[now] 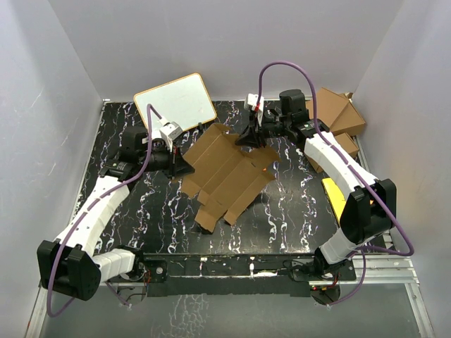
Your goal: Fold the paper box
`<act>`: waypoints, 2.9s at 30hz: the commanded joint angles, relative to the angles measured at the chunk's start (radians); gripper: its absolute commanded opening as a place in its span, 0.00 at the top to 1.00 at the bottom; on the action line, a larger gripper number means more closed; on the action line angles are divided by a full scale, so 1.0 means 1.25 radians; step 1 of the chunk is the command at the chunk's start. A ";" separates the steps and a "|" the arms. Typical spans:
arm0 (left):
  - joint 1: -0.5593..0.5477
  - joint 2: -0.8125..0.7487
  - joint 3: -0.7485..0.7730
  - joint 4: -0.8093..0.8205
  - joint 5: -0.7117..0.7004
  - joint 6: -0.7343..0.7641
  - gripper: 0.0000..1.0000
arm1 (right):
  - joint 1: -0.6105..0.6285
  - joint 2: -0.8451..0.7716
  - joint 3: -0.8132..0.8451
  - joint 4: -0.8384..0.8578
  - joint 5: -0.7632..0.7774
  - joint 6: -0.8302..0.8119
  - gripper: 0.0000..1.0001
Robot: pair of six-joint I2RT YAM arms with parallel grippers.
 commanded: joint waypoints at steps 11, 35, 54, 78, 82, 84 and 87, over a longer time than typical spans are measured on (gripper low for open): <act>0.020 -0.082 -0.008 0.145 -0.053 -0.196 1.00 | -0.184 -0.107 -0.031 0.090 -0.342 0.281 0.26; -0.075 -0.069 -0.213 0.757 -0.121 -0.716 1.00 | -0.009 0.038 -0.254 0.826 -0.025 1.096 0.09; -0.105 -0.018 -0.235 0.715 -0.163 -0.686 1.00 | -0.007 0.020 -0.305 0.931 -0.036 1.168 0.92; -0.011 -0.087 0.141 0.156 0.066 -0.401 1.00 | -0.344 -0.152 -0.126 0.028 -0.259 0.021 0.01; -0.011 -0.080 0.168 0.127 0.113 -0.379 1.00 | -0.345 -0.111 -0.050 -0.041 -0.261 -0.148 0.01; -0.010 -0.079 0.166 0.131 0.134 -0.382 1.00 | -0.345 -0.083 -0.009 -0.042 -0.261 -0.168 0.01; -0.011 -0.081 0.157 0.147 0.153 -0.390 1.00 | -0.335 -0.053 0.037 -0.033 -0.283 -0.166 0.01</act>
